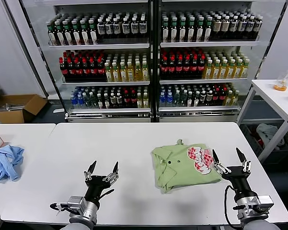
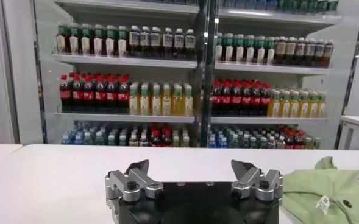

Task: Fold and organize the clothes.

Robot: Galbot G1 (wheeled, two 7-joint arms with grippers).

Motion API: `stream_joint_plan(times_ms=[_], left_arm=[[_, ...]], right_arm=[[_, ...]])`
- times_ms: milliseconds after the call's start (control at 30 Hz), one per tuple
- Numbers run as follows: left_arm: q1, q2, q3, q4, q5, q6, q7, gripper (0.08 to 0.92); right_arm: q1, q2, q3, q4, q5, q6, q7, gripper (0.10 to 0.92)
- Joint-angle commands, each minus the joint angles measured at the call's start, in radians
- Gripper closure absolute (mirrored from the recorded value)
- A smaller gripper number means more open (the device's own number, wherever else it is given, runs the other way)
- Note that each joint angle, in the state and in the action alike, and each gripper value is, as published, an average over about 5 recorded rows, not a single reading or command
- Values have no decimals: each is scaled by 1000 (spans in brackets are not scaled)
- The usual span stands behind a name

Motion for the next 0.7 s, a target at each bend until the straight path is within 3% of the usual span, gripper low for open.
stream_joint_plan(times_ms=[33, 700], left_arm=[[2, -2, 2, 0, 4, -1, 2, 177], [1, 3, 4, -1, 3, -2, 7, 177]], right_arm=[[-17, 5, 19, 21, 18, 19, -7, 203], [-5, 8, 1, 20, -22, 26, 14, 203]])
